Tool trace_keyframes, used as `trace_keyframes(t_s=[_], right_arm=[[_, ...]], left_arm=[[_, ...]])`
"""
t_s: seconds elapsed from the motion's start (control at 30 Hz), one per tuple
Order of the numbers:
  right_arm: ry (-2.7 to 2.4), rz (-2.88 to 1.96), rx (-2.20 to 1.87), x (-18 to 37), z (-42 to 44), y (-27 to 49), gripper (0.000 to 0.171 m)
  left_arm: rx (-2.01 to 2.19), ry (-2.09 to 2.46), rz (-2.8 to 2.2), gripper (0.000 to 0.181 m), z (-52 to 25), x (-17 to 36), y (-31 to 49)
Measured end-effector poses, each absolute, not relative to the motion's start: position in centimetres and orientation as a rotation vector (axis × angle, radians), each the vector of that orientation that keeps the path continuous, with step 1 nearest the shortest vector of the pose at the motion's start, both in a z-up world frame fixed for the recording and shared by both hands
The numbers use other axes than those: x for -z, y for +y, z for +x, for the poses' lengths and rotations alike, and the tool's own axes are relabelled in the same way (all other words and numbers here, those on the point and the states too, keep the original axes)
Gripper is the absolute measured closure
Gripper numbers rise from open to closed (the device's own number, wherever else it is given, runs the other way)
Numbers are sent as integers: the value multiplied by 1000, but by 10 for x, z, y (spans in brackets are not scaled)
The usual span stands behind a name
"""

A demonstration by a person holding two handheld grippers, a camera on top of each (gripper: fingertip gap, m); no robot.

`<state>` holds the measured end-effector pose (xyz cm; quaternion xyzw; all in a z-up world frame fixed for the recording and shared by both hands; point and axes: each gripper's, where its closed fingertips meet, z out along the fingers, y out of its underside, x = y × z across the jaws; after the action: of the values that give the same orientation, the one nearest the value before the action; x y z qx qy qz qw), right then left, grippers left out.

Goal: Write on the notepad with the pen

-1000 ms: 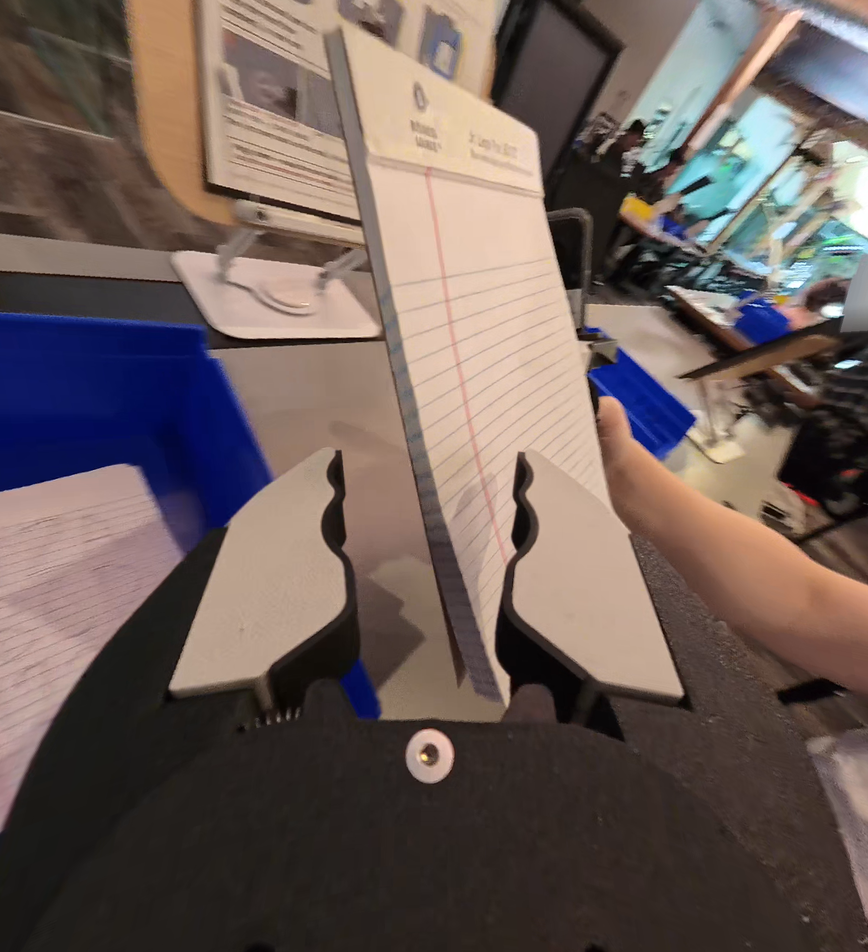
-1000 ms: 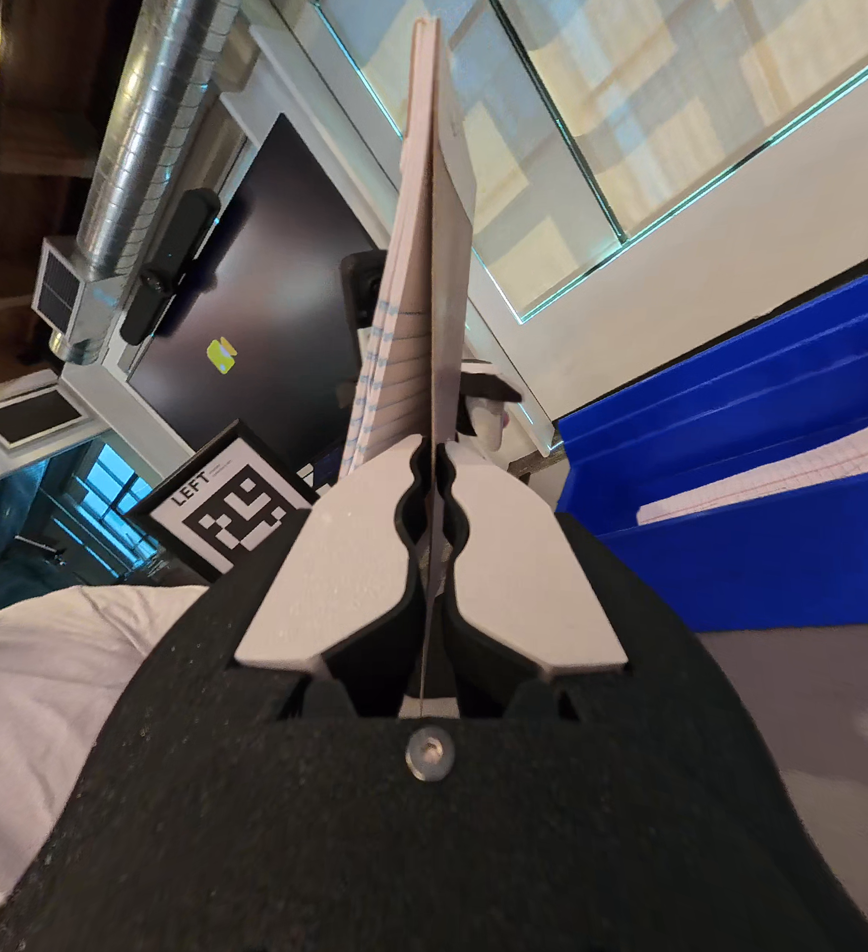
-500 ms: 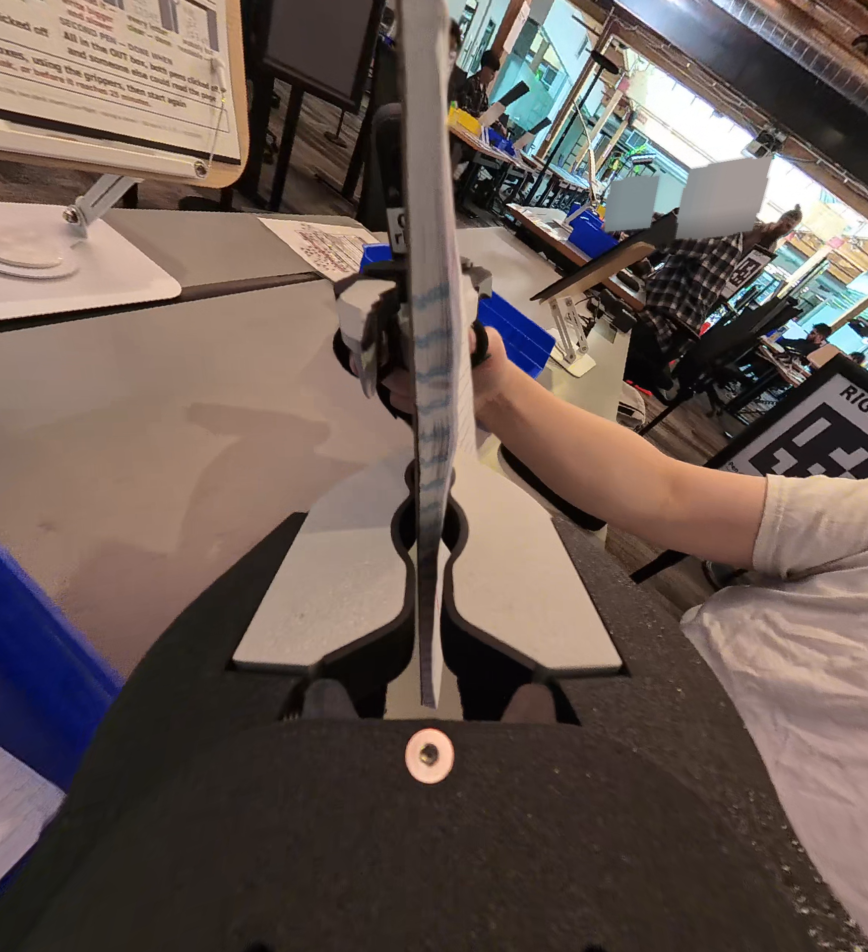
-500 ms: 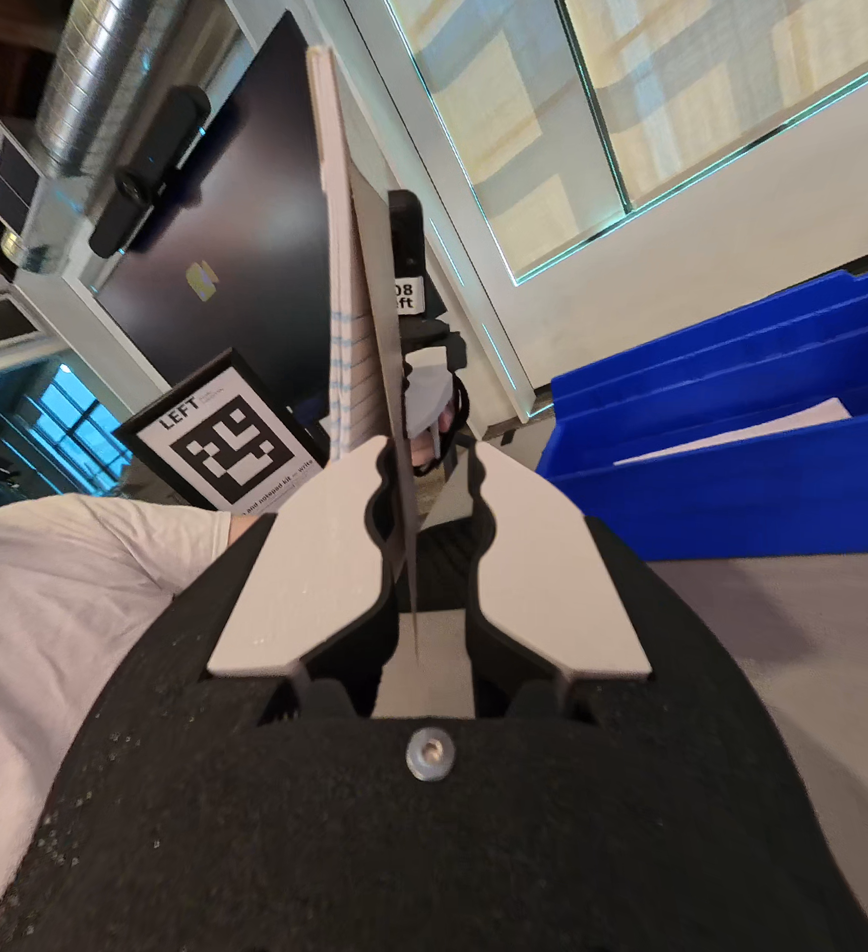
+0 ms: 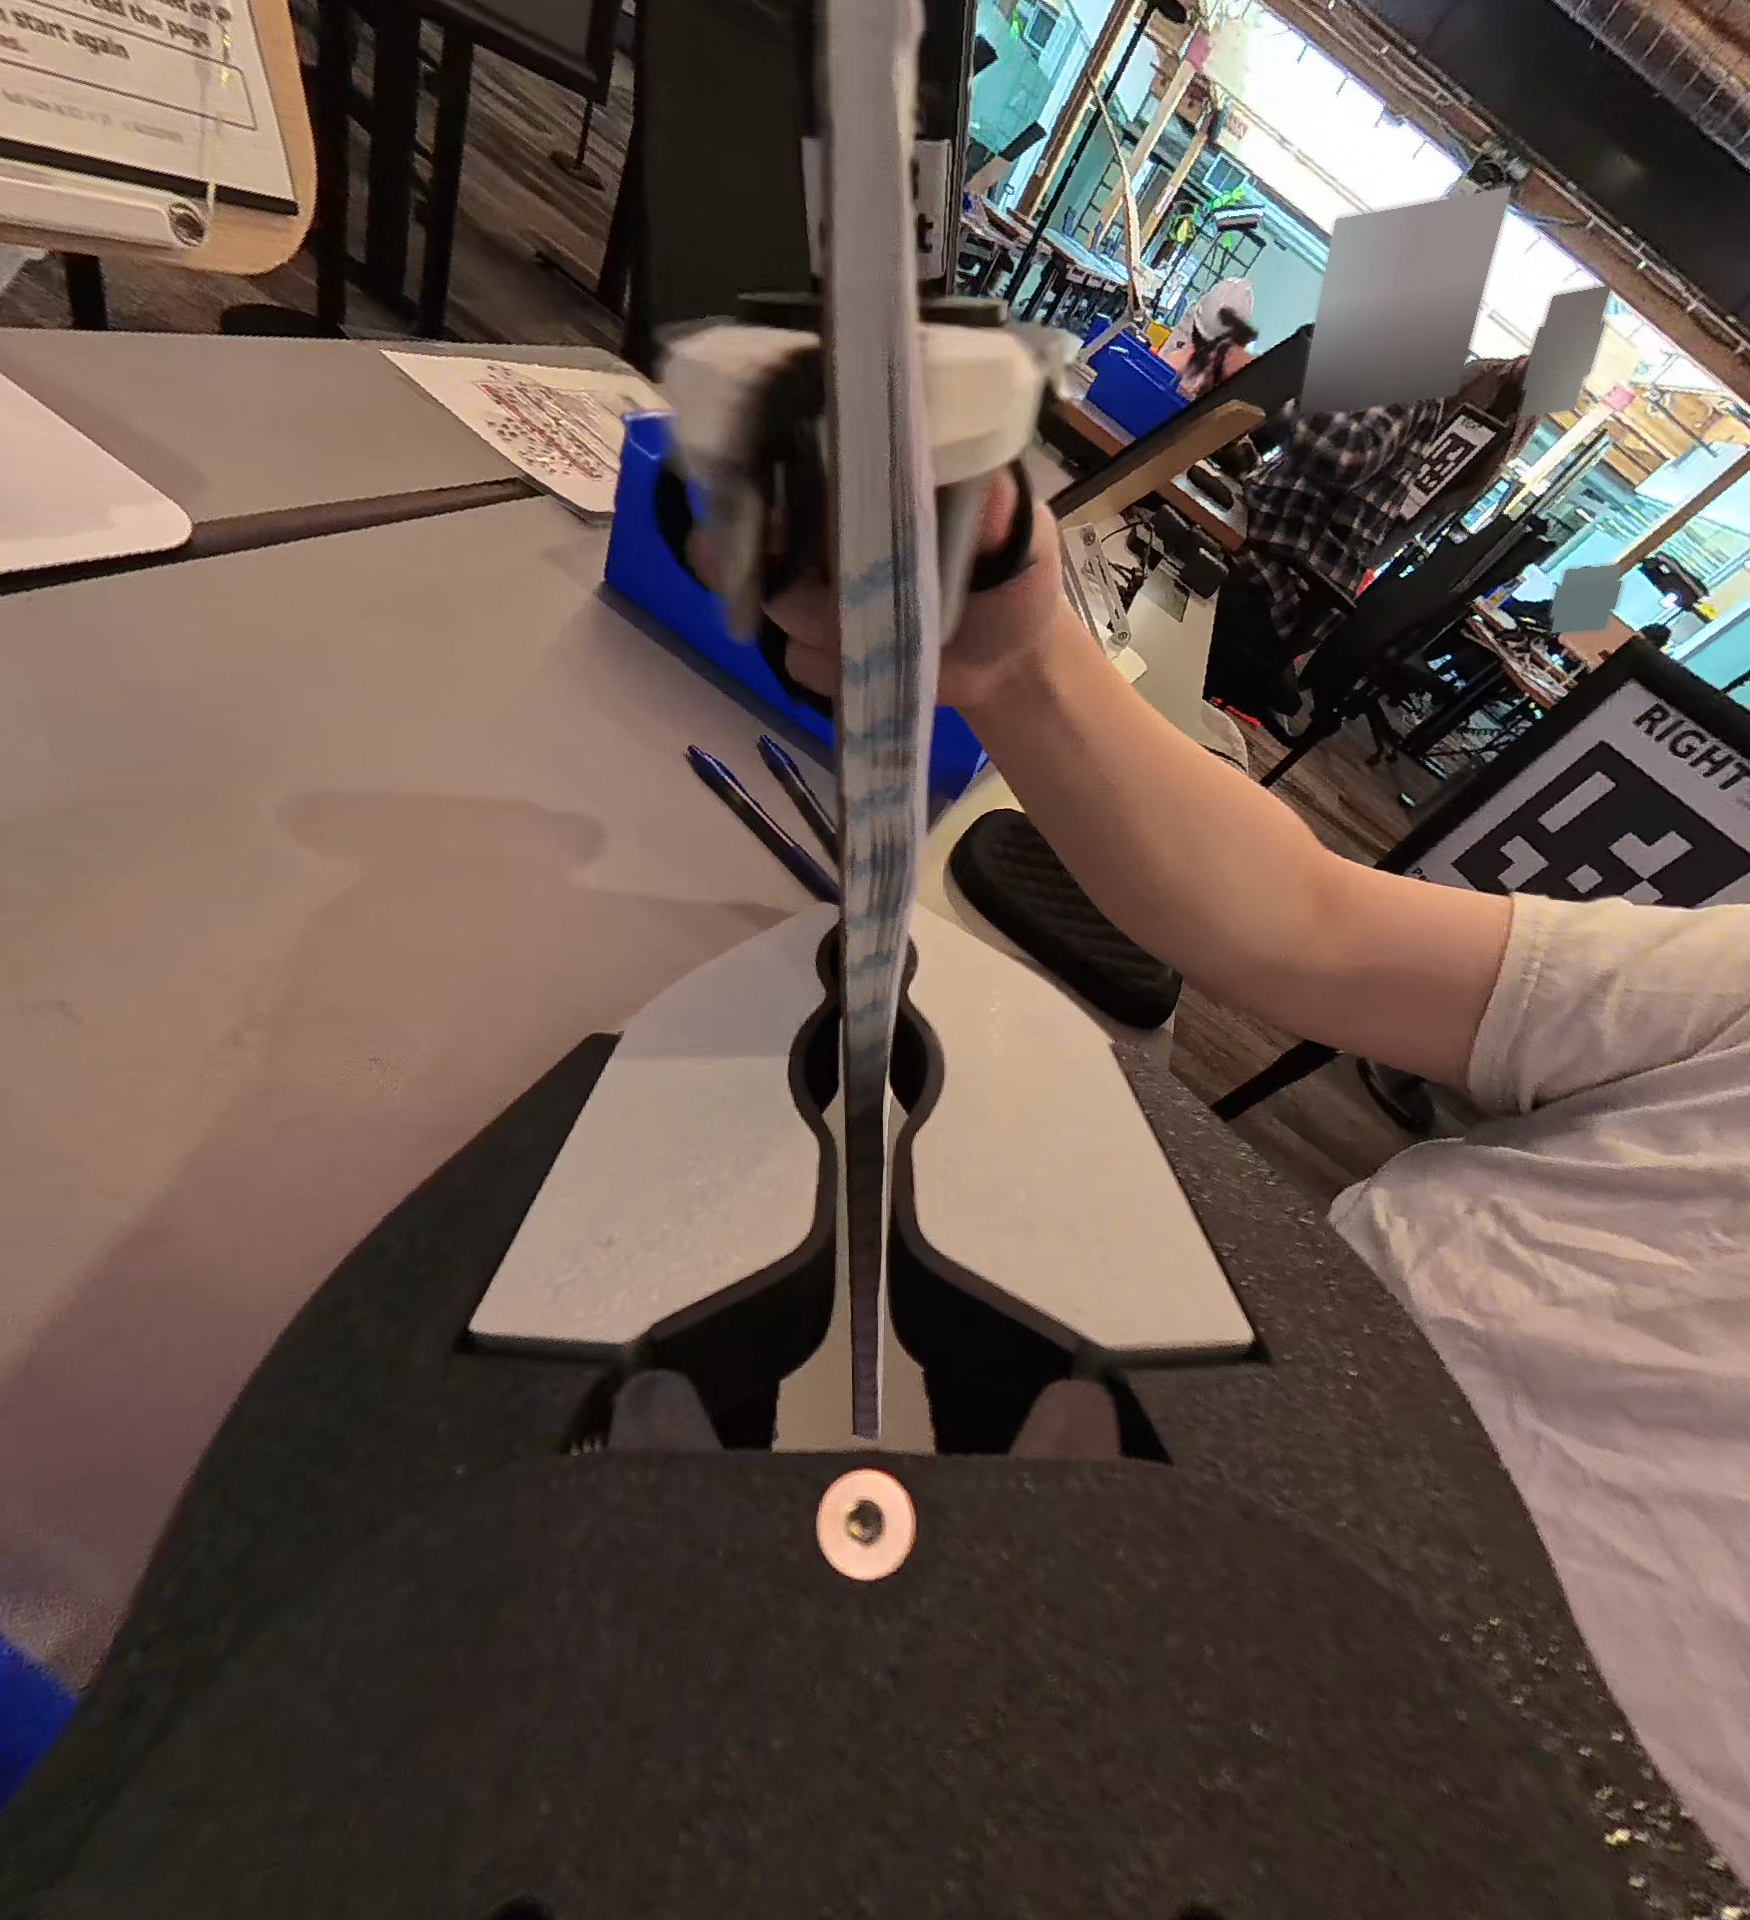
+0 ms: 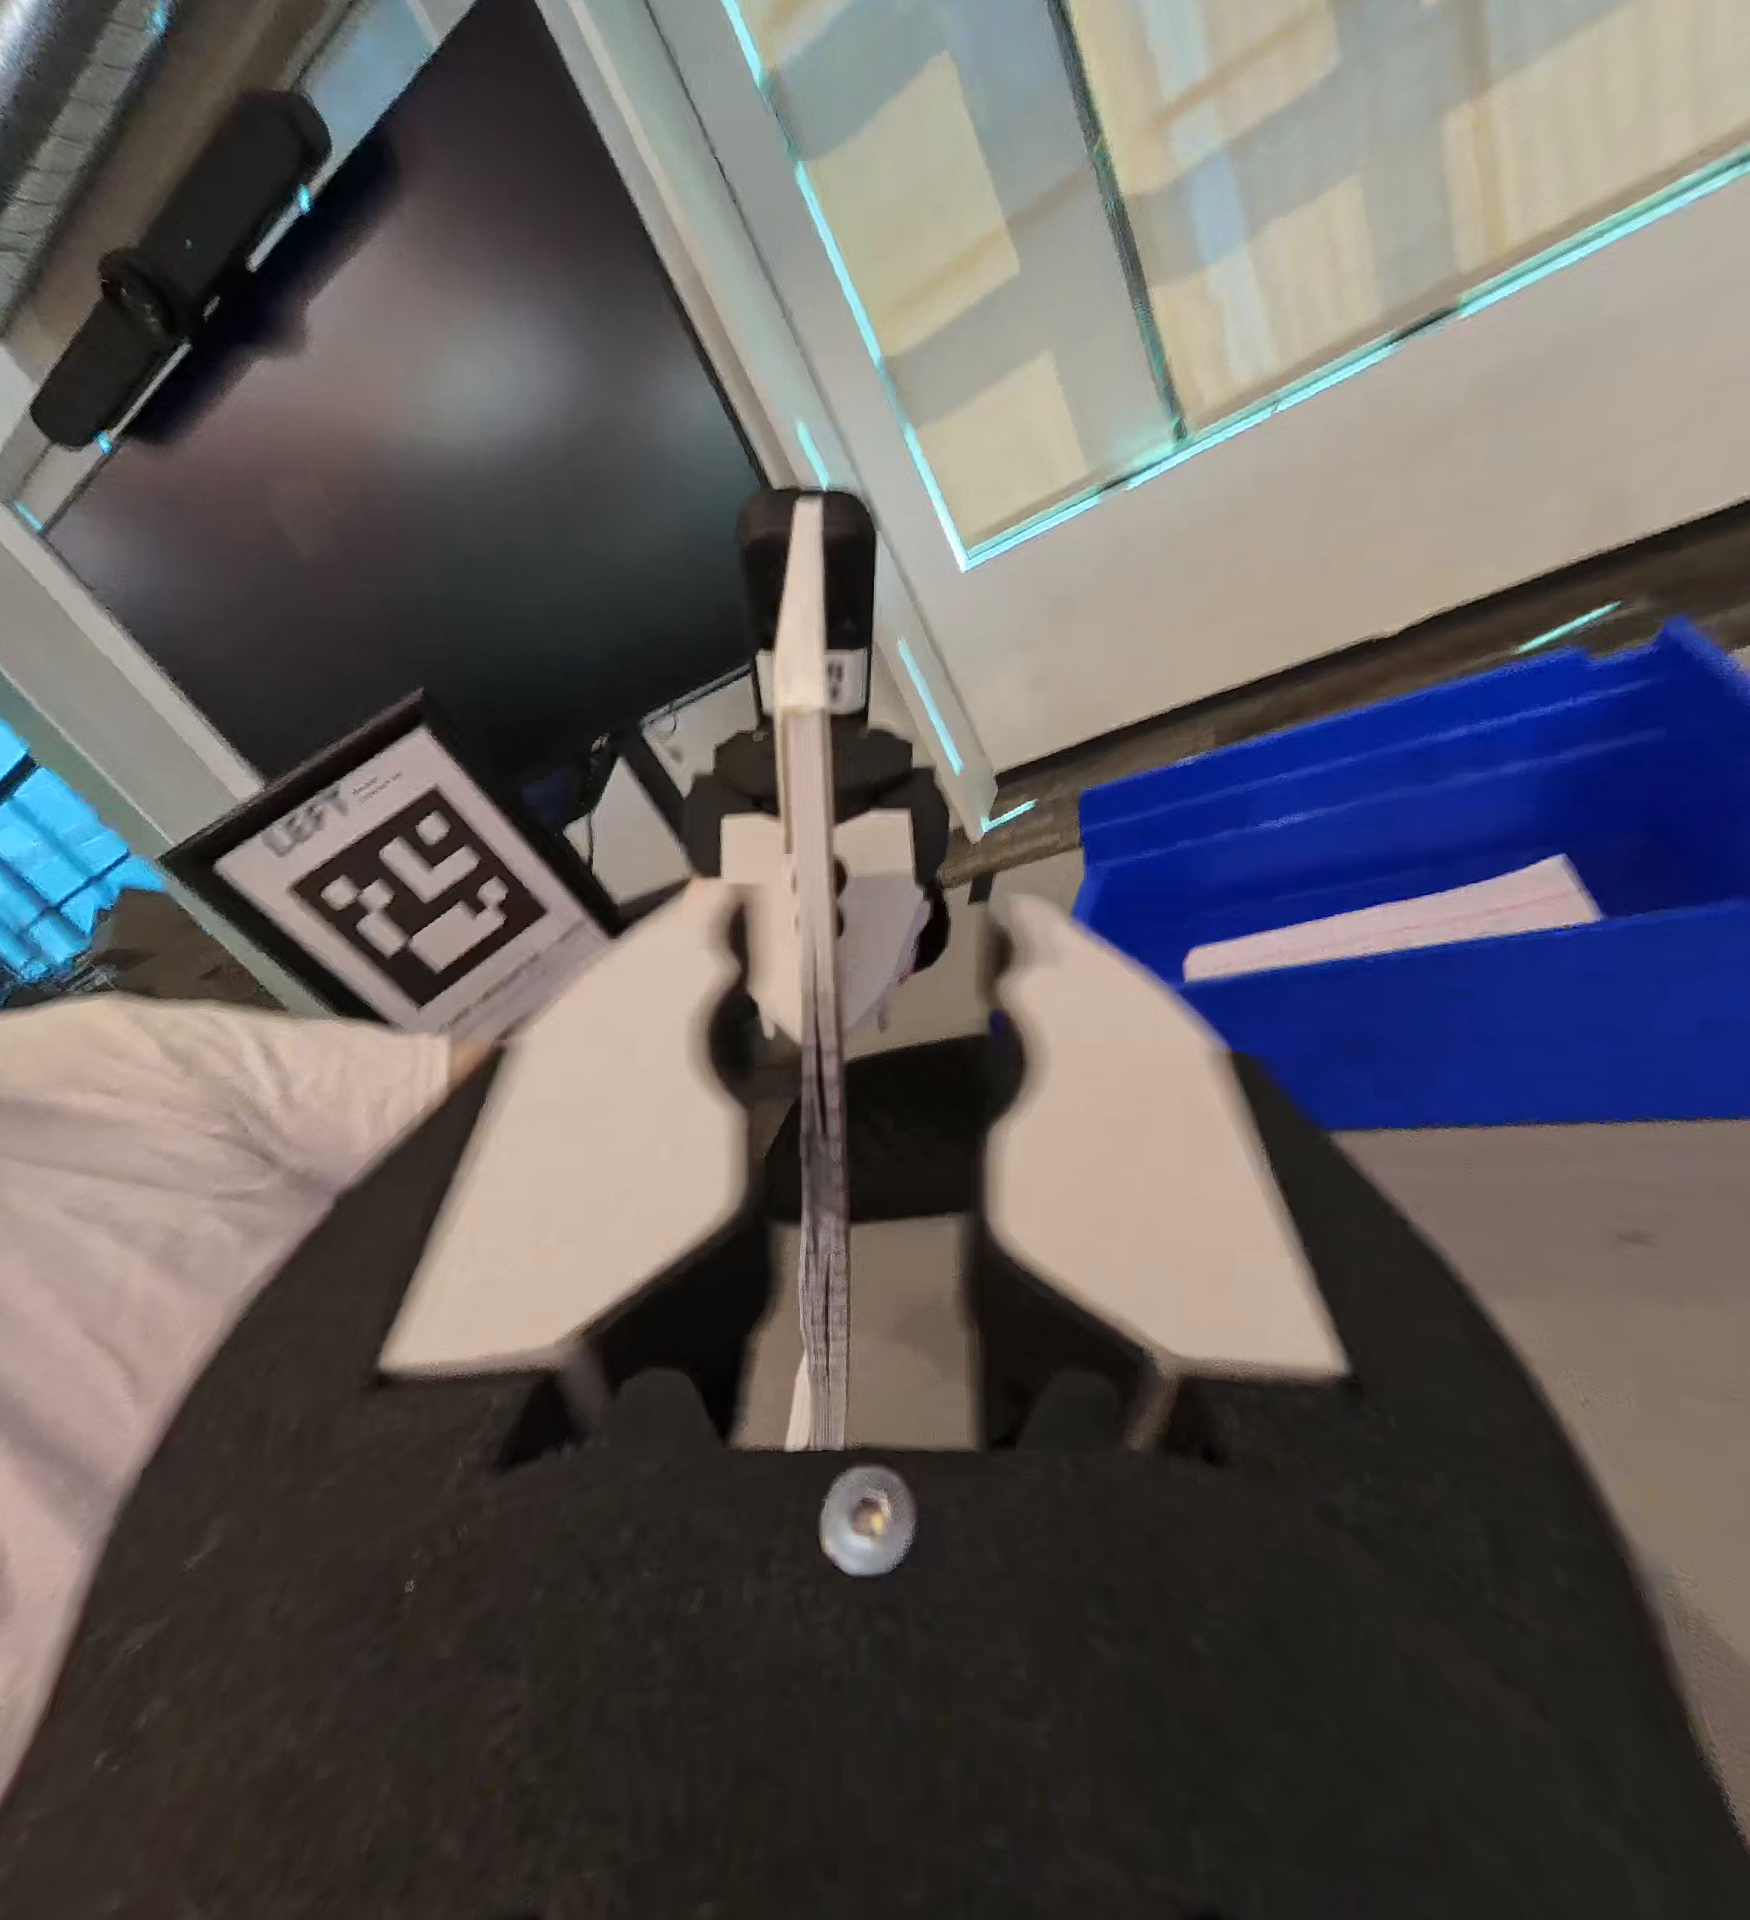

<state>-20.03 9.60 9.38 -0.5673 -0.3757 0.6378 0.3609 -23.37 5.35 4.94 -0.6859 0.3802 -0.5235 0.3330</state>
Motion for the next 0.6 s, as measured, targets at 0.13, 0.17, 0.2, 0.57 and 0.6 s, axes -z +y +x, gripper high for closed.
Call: trace_keyframes(t_s=[0.13, 0.17, 0.2, 0.57, 0.6], right_arm=[[-965, -1502, -1625, -93, -186, 92, 167], [-917, -1540, -1596, -93, -177, 98, 167], [-860, -1581, -1577, -92, -165, 105, 167], [-30, -2189, -1640, 65, -81, 152, 167], [-14, -2204, -1663, 72, -82, 151, 167]], left_arm=[[1386, 887, -1798, 158, -232, -55, 61], [1367, 843, -1794, 152, -237, -59, 65], [1322, 808, -1792, 151, -245, -61, 70], [1019, 823, -1864, 151, -279, -48, 63], [1016, 847, -1880, 151, -274, -43, 59]])
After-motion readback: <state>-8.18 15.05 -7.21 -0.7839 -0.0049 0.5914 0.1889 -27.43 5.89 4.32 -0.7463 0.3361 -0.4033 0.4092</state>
